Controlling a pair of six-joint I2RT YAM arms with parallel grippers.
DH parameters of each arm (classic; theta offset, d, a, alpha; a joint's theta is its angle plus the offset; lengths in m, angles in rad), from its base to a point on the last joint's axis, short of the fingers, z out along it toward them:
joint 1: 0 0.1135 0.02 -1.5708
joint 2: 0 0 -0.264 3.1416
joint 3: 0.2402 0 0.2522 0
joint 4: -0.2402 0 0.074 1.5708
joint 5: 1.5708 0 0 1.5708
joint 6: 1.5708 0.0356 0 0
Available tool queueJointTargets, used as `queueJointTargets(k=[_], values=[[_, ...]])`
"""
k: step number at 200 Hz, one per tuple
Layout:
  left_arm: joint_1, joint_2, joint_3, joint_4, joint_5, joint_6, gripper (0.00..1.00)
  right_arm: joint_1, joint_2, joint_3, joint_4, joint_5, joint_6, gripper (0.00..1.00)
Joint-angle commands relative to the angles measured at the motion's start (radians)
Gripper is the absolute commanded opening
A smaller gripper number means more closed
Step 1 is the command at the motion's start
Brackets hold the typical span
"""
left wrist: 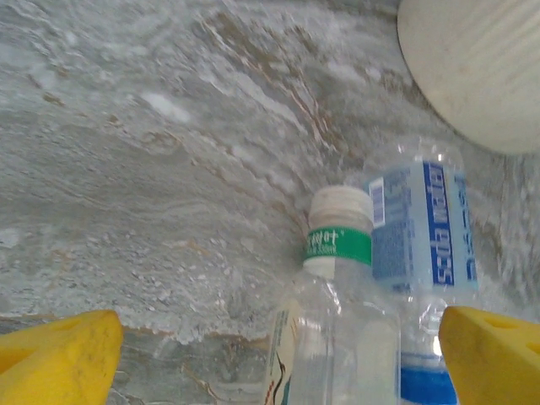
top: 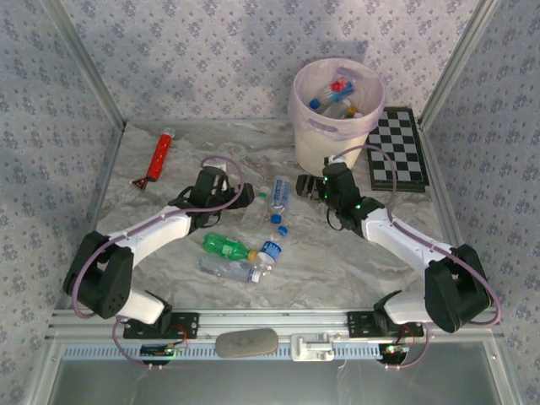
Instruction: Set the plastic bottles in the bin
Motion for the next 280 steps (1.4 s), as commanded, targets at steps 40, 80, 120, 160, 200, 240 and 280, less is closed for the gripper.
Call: queueJointTargets(k=[40, 80, 120, 160, 200, 240, 280], values=[[-0.085, 0.115, 0.146, -0.251, 0.053, 0.176, 0.95, 0.007, 0.008, 0.028, 0.045, 0.089, 0.063, 0.97], [-0.119, 0.179, 0.180, -0.333, 0.040, 0.206, 0.94, 0.007, 0.018, 0.040, 0.050, 0.085, 0.061, 0.99], [-0.134, 0.219, 0.199, -0.351, 0.047, 0.227, 0.91, 0.008, 0.024, 0.045, 0.049, 0.077, 0.065, 0.99], [-0.139, 0.269, 0.226, -0.353, 0.044, 0.220, 0.86, 0.008, 0.024, 0.055, 0.040, 0.079, 0.064, 0.99], [-0.141, 0.307, 0.244, -0.360, 0.038, 0.202, 0.80, 0.008, 0.025, 0.055, 0.034, 0.077, 0.069, 0.99], [-0.142, 0.299, 0.234, -0.350, 0.021, 0.201, 0.56, 0.008, 0.025, 0.057, 0.029, 0.077, 0.071, 0.99], [-0.141, 0.204, 0.173, -0.274, -0.040, 0.198, 0.42, 0.008, 0.033, 0.065, 0.029, 0.045, 0.075, 0.99]])
